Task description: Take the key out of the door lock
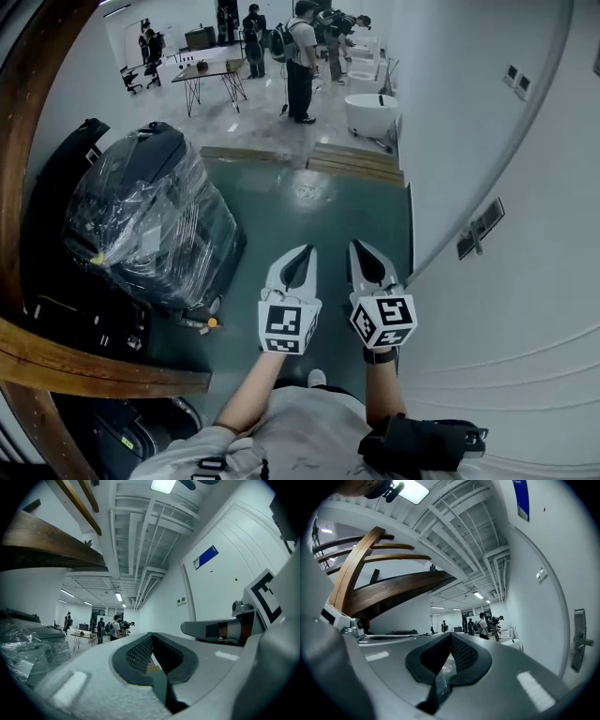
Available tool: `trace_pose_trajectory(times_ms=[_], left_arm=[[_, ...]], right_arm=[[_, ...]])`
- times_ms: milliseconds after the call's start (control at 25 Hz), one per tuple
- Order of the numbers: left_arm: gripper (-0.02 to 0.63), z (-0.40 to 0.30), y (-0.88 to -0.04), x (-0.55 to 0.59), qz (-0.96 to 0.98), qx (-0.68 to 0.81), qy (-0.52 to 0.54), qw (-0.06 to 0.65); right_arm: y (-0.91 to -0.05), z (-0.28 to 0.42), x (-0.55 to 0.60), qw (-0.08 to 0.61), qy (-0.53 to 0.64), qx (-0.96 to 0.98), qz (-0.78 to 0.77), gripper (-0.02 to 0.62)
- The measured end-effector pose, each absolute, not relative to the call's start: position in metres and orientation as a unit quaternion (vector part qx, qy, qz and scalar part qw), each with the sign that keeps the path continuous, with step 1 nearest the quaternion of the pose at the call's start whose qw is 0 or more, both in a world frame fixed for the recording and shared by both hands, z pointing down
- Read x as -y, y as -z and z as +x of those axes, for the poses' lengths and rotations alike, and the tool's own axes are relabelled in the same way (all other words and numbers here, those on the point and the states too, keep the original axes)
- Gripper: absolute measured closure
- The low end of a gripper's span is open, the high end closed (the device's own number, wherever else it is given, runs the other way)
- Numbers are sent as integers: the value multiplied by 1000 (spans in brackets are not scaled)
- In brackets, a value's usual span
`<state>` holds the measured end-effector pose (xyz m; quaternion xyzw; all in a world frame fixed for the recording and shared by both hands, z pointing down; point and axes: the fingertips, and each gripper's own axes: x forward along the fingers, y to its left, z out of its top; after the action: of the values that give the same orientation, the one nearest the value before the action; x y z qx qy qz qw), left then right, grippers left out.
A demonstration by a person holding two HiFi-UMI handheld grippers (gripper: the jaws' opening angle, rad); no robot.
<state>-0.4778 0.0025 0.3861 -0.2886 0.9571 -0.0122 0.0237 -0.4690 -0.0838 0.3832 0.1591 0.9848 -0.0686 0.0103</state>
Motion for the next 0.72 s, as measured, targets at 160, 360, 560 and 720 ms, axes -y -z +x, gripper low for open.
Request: trace_pose_trajectory(times_ms=[160,360,560,720], left_arm=[[606,-525,-397,4,-283,-959,19,4],[606,-589,-414,23,-302,-953,-1,-22],[606,-670,-411,52,-350,-937,-11,-14],[606,-735,-383,57,-376,-926,-24,13]], right_arm=[[-398,-515,87,-8,84,-982,171,592],[-415,-574,100,-28,78,-983,162,591],[-410,-649,125,-25,64,-991,116,592],[-388,-709,126,-8,58,-993,98,591]])
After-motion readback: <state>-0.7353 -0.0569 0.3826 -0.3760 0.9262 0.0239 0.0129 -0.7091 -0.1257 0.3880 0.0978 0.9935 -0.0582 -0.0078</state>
